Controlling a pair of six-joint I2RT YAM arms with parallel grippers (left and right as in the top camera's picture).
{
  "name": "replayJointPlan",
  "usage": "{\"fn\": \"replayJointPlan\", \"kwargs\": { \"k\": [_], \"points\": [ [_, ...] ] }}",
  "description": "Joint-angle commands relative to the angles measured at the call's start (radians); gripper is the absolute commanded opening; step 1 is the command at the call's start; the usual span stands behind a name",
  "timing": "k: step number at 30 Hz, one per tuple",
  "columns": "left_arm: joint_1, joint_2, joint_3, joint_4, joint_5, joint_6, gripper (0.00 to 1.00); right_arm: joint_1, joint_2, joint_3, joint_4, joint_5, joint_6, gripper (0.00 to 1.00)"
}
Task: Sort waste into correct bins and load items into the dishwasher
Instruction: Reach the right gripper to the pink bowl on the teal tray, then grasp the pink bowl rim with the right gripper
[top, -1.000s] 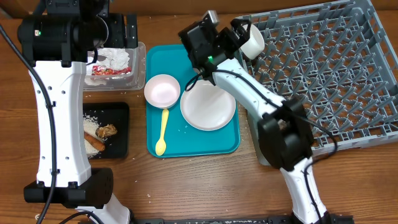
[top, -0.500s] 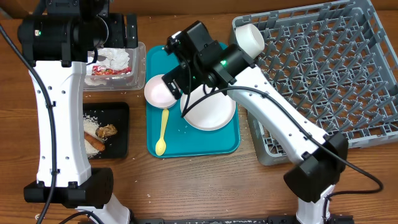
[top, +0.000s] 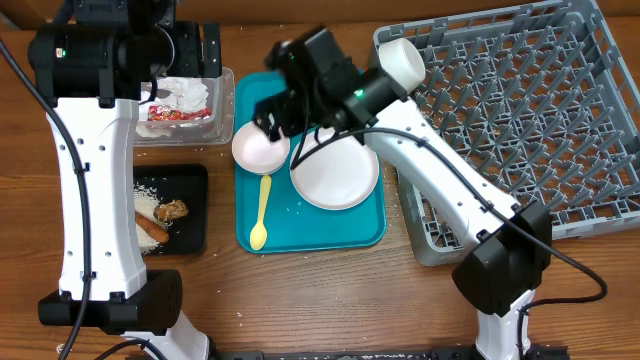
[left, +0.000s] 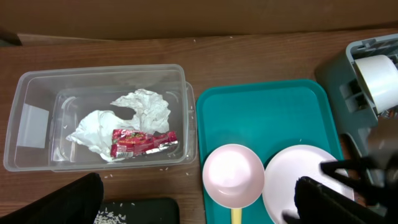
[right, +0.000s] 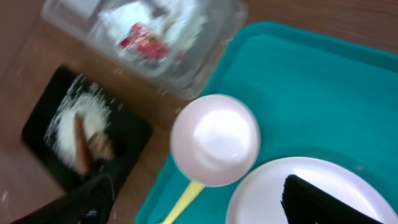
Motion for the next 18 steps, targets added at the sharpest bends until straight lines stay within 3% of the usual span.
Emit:
{"fn": "replayJointPlan", "kwargs": {
  "k": [1,18],
  "points": [
    [0.001,0.002,0.0,0.002,-0.006,-0.003,1.0,-0.036,0.051,0.005,0.03,0.106,0.207,0.89],
    [0.001,0.002,0.0,0.002,-0.006,-0.003,1.0,-0.032,0.18,0.005,0.116,0.146,0.245,0.8]
  ]
}}
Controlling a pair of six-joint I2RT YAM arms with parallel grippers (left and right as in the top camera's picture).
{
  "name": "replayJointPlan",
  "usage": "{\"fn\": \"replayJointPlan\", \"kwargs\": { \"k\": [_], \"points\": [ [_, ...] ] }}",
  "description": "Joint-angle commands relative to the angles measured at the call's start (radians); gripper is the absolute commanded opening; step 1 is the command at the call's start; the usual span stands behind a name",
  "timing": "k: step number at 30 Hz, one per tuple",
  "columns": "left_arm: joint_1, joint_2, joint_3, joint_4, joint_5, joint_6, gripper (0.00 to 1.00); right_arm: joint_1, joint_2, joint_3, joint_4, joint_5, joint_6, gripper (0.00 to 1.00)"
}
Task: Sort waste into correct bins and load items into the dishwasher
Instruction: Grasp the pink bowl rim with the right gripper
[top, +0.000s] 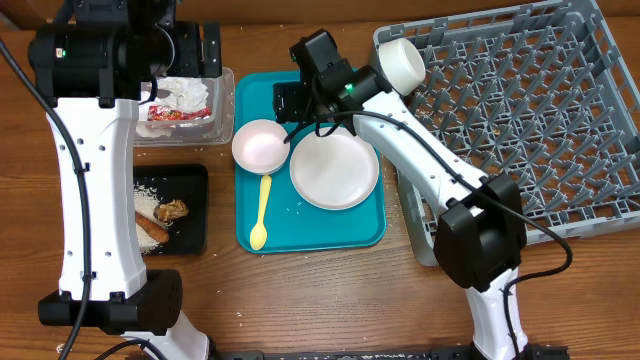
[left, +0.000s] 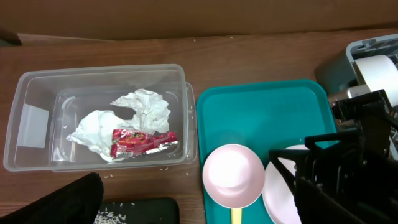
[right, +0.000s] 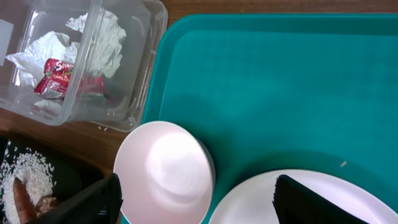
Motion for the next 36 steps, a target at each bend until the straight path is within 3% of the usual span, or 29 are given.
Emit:
{"fn": "replayJointPlan", "kwargs": {
  "k": [1,20,36],
  "points": [
    [0.001,0.002,0.0,0.002,-0.006,-0.003,1.0,0.002,0.032,0.006,0.024,0.002,0.024,0.8],
    [0.001,0.002,0.0,0.002,-0.006,-0.003,1.0,0.006,0.034,0.006,0.015,-0.057,0.076,0.73],
    [0.001,0.002,0.0,0.002,-0.006,-0.003,1.0,0.049,0.143,0.006,-0.03,-0.011,0.094,0.59]
  ]
}}
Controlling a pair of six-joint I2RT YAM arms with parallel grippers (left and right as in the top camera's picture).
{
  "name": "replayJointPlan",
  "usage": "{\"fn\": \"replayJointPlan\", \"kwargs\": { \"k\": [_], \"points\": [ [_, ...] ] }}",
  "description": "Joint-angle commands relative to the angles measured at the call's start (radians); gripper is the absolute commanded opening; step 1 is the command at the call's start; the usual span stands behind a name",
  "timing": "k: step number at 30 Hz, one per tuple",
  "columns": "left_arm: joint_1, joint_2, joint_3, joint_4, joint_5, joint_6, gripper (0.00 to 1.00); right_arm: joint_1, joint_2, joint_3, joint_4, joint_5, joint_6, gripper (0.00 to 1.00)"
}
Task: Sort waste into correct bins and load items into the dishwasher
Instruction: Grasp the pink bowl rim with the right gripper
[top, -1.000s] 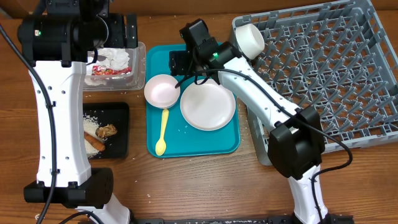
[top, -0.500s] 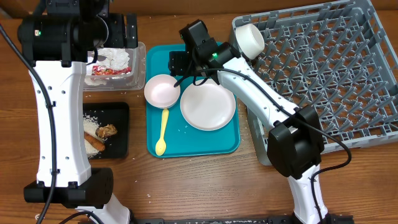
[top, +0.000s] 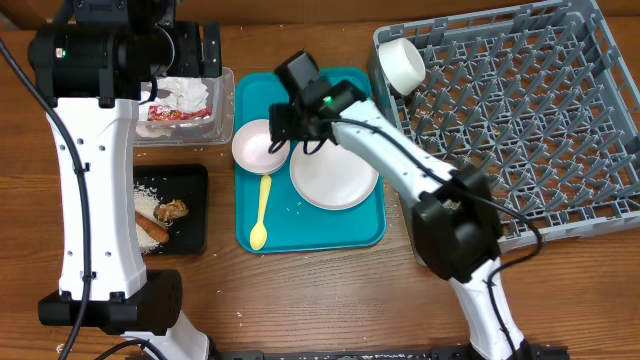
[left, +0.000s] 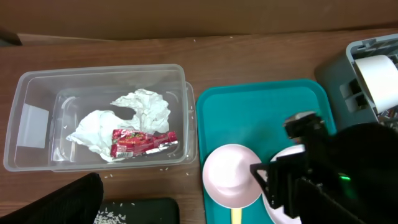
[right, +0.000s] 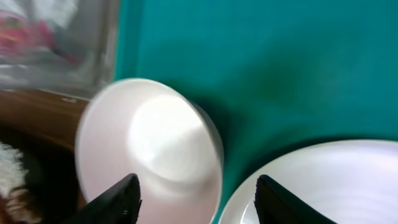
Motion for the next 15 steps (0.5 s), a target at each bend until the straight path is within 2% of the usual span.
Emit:
{"fn": "replayJointPlan", "kwargs": {
  "k": [1,10,15],
  "points": [
    [0.001,0.002,0.0,0.002,-0.006,-0.003,1.0,0.005,0.034,0.006,0.0,0.018,0.008,0.57],
    [0.001,0.002,0.0,0.002,-0.006,-0.003,1.0,0.005,0.071,0.006,-0.006,0.035,0.009,0.35],
    [0.001,0.002,0.0,0.002,-0.006,-0.003,1.0,0.008,0.071,0.006,-0.006,0.035,0.009,0.28]
  ]
}}
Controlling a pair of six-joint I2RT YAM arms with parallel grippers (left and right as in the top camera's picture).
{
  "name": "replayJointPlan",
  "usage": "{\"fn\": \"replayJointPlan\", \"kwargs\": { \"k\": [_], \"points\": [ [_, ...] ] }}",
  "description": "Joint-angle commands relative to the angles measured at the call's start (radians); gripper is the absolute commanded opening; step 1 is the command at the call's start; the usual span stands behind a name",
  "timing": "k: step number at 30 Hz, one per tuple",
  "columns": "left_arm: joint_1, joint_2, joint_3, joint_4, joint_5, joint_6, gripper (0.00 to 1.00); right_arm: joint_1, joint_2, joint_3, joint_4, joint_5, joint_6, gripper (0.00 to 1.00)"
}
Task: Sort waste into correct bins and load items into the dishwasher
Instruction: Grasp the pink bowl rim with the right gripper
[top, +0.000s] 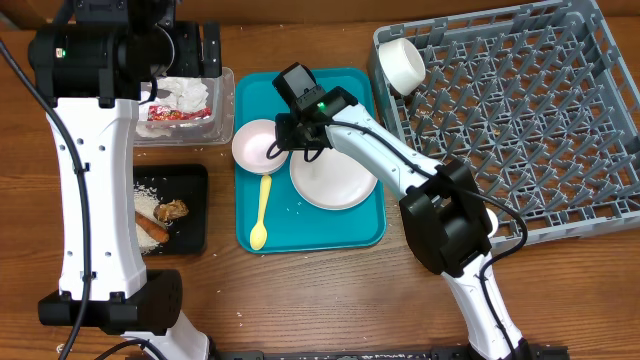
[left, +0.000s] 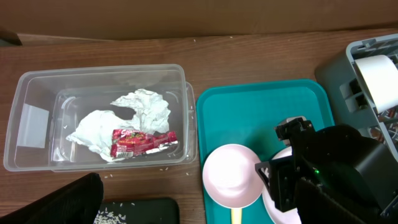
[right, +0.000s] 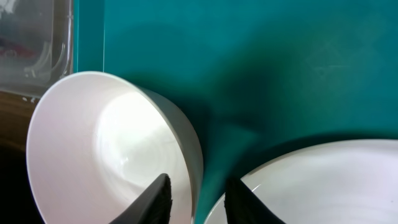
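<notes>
A pale pink bowl (top: 256, 147) sits at the left of the teal tray (top: 350, 232), beside a white plate (top: 335, 175) and above a yellow spoon (top: 260, 214). My right gripper (right: 199, 200) is open and low over the bowl's (right: 106, 155) right rim, one finger (right: 159, 194) inside the bowl and the other finger (right: 240, 196) outside, above the tray by the plate (right: 323, 180). My left gripper (left: 193, 194) hangs open, high over the bin and tray, holding nothing. A white cup (top: 404, 62) lies in the grey dish rack (top: 520, 120).
A clear plastic bin (top: 222, 110) at the back left holds crumpled tissue (left: 124, 121) and a red wrapper (left: 142, 142). A black tray (top: 195, 215) with rice and food scraps lies in front of it. The rack fills the right side of the table.
My right gripper has dropped closer to the bowl and its fingers have narrowed around the right rim. The bowl, plate, spoon and left arm have not moved.
My right gripper was wide open above the bowl and plate, then over the tray's back part. By half a second ago it was down near the bowl's right side. Now its fingers straddle that rim. The left arm stayed still throughout.
</notes>
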Motion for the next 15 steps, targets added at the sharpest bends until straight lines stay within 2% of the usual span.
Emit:
{"fn": "replayJointPlan", "kwargs": {
  "k": [1,9,15],
  "points": [
    [0.001,0.002,0.0,0.002,-0.006,-0.003,1.0,0.005,0.021,0.007,0.0,0.009,-0.002,0.27],
    [0.0,0.002,0.0,0.002,-0.006,-0.003,1.0,0.006,0.021,0.007,-0.014,0.005,0.005,0.16],
    [0.0,0.002,0.0,0.002,-0.006,-0.003,1.0,0.014,0.022,0.007,-0.017,-0.002,0.005,0.15]
  ]
}}
